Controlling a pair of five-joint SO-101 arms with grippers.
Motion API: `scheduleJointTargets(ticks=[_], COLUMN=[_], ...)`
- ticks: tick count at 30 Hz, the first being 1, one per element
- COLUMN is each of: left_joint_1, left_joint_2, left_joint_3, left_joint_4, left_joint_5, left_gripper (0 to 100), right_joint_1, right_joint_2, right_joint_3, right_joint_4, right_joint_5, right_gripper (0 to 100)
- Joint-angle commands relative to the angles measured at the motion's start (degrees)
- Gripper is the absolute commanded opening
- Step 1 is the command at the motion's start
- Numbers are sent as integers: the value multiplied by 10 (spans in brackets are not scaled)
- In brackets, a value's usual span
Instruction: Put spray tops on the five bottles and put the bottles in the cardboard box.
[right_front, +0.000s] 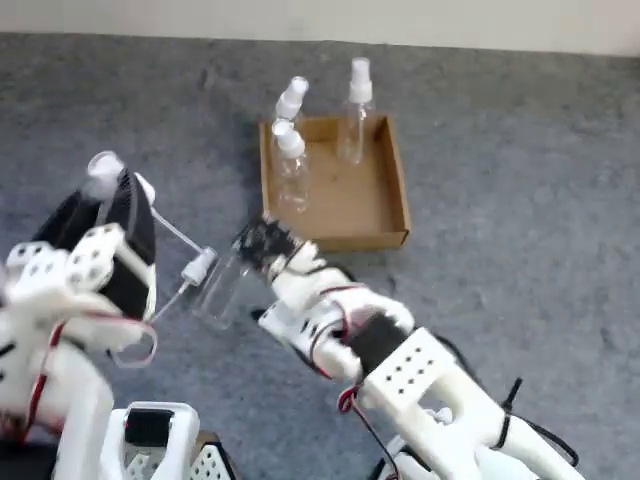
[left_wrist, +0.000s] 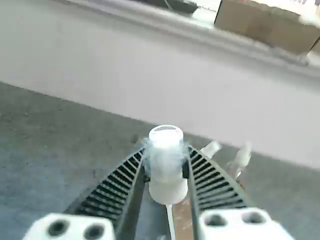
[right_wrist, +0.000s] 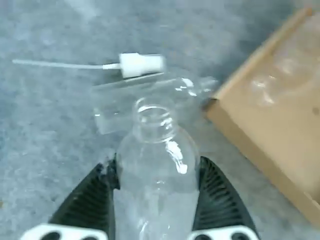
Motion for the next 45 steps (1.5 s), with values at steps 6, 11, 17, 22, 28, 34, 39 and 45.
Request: scheduleJointTargets(ticks=[6,11,17,22,28,34,39,45], left_joint_1=[-2,46,83,87,87,87,88,112], left_joint_2=[-20,-20,-20,-20,-20,-20,-21,-21], left_joint_3=[36,100,159,196,227,255,266,268], left_joint_4=[-16,-18,-53,-52,-52,-53,-65,-64], left_joint_5=[62,62,62,61,60,59,59,59], left_gripper=[3,3,3,3,3,3,3,3], right_joint_1=[-20,-22,-21,-19,-18,-19,-21,1], right_joint_2=[-18,-18,-18,-19,-78,-225,-249,-177], right_joint_3=[64,63,63,63,63,70,72,100], right_joint_4=[-87,-87,-87,-87,-86,-87,-108,-188], right_joint_5=[-6,-6,-6,-7,-2,-4,-22,-71], right_gripper=[3,3,3,3,4,4,4,4])
